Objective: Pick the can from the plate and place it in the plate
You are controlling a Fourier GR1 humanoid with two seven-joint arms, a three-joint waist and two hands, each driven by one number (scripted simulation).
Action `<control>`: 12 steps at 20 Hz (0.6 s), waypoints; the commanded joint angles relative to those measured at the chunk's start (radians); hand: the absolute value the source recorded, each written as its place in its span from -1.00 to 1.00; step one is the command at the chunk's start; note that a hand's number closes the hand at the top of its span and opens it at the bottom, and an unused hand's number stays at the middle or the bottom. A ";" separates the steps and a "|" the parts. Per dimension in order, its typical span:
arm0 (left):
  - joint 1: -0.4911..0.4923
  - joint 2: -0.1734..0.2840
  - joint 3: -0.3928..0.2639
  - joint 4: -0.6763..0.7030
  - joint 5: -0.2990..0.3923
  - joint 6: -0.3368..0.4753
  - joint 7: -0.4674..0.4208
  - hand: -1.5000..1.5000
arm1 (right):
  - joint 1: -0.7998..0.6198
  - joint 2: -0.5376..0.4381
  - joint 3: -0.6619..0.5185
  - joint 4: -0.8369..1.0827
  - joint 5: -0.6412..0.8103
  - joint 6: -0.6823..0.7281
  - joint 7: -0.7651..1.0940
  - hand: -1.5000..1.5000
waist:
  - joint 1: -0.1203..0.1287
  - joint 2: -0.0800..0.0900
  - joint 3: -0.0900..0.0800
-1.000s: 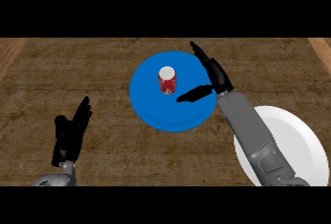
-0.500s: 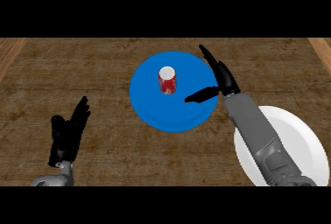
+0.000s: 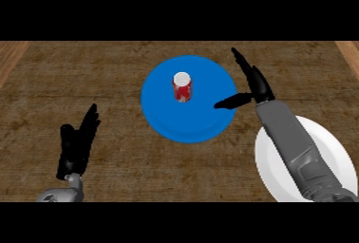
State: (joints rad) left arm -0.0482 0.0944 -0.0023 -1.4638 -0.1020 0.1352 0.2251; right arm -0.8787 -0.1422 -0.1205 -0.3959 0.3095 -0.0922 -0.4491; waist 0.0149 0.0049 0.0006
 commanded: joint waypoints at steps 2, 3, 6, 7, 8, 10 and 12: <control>0.018 0.021 0.017 -0.019 0.018 -0.033 0.004 0.00 | -0.013 -0.048 -0.047 0.055 -0.022 0.007 -0.058 -1.00 | 0.005 0.001 0.000; -0.003 0.015 0.039 0.024 0.039 -0.038 -0.030 0.00 | 0.001 -0.047 -0.047 0.029 -0.028 0.009 -0.041 -1.00 | -0.001 0.000 0.000; 0.050 0.016 0.007 -0.020 0.019 -0.053 -0.034 0.00 | -0.009 -0.044 -0.059 0.109 -0.020 -0.018 -0.092 -1.00 | 0.008 0.002 0.000; 0.020 -0.006 -0.001 -0.022 0.012 -0.026 0.003 0.00 | -0.051 -0.088 -0.095 0.122 -0.043 -0.016 -0.087 -1.00 | 0.014 0.005 0.001; -0.030 0.032 0.039 0.003 0.024 -0.044 0.022 0.00 | 0.032 -0.065 -0.066 0.039 -0.038 -0.016 -0.076 -1.00 | -0.007 -0.002 0.000; 0.034 -0.012 -0.017 -0.063 -0.021 -0.001 0.030 0.00 | 0.022 -0.090 -0.081 0.101 -0.030 -0.053 -0.103 -1.00 | 0.004 0.001 0.000; 0.004 -0.022 -0.021 -0.056 -0.024 0.003 0.057 0.00 | 0.039 -0.102 -0.087 0.097 -0.036 -0.042 -0.127 -1.00 | 0.001 0.000 0.000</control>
State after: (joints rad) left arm -0.0409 0.0835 -0.0139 -1.5036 -0.1155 0.1303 0.2565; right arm -0.8706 -0.2244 -0.1951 -0.3037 0.2794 -0.1227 -0.5411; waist 0.0189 0.0061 0.0007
